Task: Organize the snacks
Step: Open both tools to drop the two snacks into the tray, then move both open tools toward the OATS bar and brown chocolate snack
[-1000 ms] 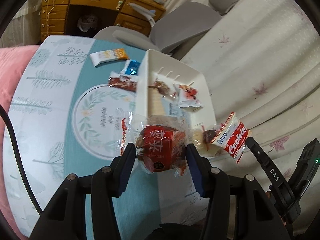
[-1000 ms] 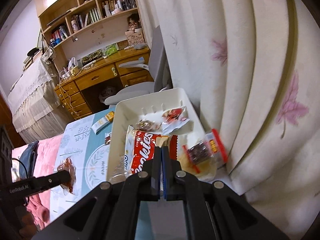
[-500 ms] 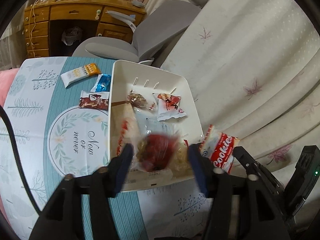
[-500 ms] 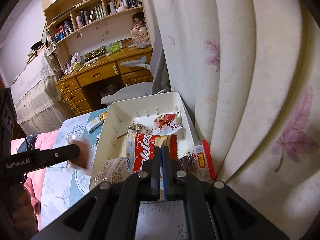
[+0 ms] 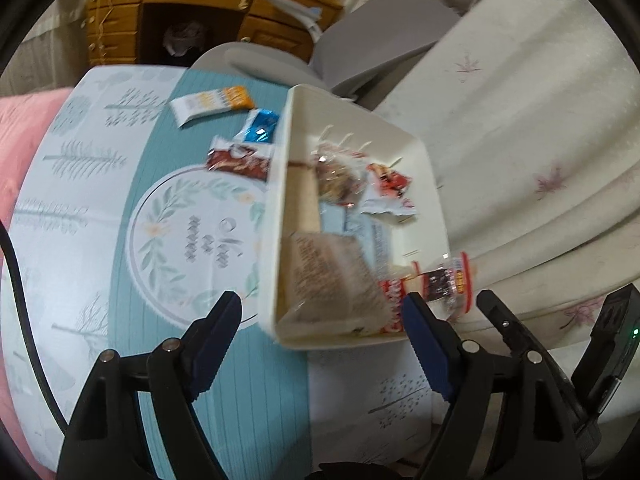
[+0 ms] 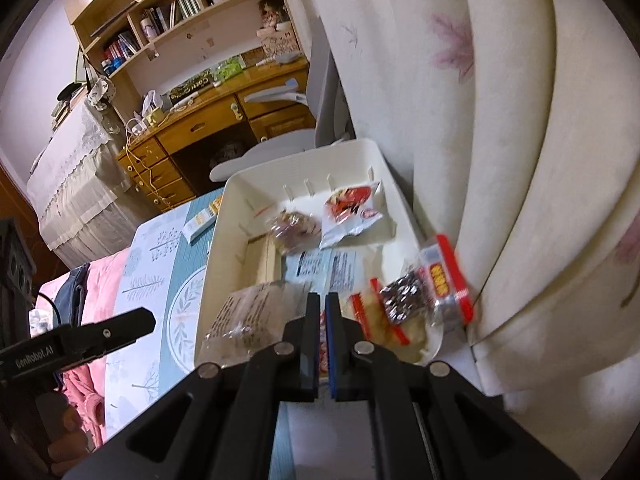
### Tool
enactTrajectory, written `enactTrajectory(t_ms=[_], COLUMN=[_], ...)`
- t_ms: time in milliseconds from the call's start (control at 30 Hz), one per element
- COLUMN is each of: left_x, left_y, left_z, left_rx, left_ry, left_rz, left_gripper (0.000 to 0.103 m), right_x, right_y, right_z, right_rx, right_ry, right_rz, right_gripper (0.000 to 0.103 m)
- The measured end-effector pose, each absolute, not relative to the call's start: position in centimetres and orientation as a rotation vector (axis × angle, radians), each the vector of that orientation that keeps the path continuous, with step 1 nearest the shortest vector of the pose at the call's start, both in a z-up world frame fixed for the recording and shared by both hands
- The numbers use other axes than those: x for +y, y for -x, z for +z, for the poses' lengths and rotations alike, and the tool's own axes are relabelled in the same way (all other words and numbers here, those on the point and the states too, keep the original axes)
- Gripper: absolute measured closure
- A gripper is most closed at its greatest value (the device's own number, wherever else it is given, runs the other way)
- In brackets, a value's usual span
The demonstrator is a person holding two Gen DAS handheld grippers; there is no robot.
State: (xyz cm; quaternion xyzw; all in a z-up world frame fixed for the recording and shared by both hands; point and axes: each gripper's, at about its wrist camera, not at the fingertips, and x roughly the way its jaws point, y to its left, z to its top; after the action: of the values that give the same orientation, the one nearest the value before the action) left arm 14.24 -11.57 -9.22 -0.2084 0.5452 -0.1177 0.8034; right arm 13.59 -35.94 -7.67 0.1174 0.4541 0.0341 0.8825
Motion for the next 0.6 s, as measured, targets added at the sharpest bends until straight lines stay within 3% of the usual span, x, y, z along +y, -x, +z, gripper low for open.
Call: enactTrajectory(t_ms=[267, 400, 600], left_x=[-7.4, -4.9, -1.3], left_y=[-11.9, -10.7, -9.7], left_z=[-12.0, -13.0, -13.4], left_rx=[1.26, 1.294, 1.346], left_ry=[0.495, 0.49, 0.437], left_rz=[-0.136, -0.106, -0.101], left_gripper=[0.022, 0.022, 0.022], right_x=[-33.3, -31.7, -28.4], right_y=[-13.5, -13.3, -13.1], right_z=[-8.7, -9.0, -8.8], right_rx=[1.023, 1.041, 1.063], right_ry=[-0.291, -0.309, -0.324], right_rz=[0.106, 0.103, 0.106], right_gripper=[0.1, 0.076, 0.07])
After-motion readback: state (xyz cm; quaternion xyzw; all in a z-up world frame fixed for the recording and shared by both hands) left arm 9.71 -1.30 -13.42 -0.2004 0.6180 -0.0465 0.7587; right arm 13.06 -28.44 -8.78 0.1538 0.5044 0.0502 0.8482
